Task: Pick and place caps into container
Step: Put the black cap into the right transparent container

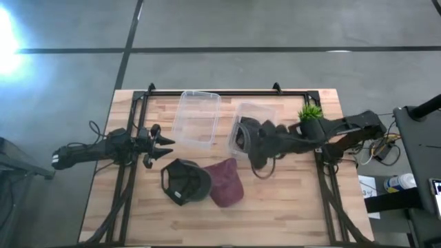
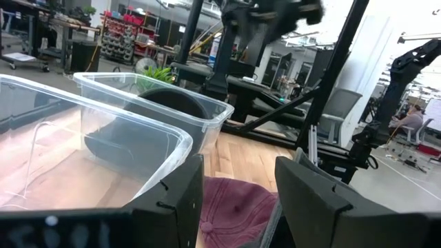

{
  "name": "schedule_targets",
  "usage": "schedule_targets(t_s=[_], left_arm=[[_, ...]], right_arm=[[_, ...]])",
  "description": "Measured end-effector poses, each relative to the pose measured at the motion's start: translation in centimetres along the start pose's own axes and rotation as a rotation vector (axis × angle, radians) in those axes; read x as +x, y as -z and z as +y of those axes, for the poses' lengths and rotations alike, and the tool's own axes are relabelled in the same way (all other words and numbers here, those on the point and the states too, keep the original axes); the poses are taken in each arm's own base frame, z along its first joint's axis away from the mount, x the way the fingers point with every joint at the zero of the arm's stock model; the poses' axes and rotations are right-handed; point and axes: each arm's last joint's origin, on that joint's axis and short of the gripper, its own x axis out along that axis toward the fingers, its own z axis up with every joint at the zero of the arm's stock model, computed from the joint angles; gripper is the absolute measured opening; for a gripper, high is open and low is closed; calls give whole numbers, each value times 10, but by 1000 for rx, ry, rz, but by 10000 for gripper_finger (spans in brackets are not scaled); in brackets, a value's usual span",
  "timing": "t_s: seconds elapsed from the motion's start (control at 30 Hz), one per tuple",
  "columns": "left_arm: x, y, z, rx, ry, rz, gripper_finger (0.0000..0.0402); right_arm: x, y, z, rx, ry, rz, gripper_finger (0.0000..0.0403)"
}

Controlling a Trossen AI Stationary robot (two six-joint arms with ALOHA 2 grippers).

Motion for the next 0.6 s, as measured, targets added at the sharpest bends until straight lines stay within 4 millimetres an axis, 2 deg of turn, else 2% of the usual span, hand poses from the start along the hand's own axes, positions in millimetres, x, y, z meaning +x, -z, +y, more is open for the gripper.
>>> schedule_targets(t_s=[0.13, 0.3, 0.37, 0.5, 0.6], left_arm=[[0, 0, 0, 0, 0, 0, 174], [0, -2, 0, -57, -15, -26, 174], [0, -8, -2, -213, 31, -81, 174], [-2, -19, -7, -692, 146, -161, 174], [-3, -23, -7, -874, 176, -192, 174]], right_arm=[[-2, 9, 17, 62, -112, 2, 226], [5, 22, 25, 93, -89, 19, 226], [7, 25, 26, 98, -78, 29, 226], [15, 29, 29, 115, -59, 51, 226], [24, 32, 33, 115, -47, 79, 226]])
